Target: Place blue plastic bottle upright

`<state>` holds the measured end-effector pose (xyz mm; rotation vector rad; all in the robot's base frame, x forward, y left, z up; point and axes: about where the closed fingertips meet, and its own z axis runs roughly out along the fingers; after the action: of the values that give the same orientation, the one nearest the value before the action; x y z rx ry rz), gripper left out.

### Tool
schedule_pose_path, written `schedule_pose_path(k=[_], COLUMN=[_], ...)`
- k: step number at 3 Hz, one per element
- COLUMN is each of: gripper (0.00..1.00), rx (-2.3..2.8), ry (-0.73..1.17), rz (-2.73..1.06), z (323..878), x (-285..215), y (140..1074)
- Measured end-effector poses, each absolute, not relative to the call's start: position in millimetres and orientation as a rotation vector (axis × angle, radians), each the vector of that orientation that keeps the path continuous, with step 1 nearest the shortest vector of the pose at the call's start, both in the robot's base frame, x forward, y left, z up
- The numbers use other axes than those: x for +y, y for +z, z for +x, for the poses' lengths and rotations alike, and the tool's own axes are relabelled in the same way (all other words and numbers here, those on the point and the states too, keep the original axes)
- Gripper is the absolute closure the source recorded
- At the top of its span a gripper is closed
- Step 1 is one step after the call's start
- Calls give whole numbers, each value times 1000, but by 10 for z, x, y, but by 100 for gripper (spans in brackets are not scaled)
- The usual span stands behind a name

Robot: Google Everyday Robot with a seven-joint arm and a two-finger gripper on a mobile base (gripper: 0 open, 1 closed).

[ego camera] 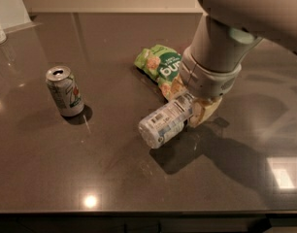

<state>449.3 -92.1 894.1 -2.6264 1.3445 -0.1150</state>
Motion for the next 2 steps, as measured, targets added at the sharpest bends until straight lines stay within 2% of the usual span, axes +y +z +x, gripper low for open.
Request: schedule_pose_path(k=[2], gripper=[100], rx=[998], ry=[-419], rz=[-2472], z=[4789], x=[-923], y=[9522])
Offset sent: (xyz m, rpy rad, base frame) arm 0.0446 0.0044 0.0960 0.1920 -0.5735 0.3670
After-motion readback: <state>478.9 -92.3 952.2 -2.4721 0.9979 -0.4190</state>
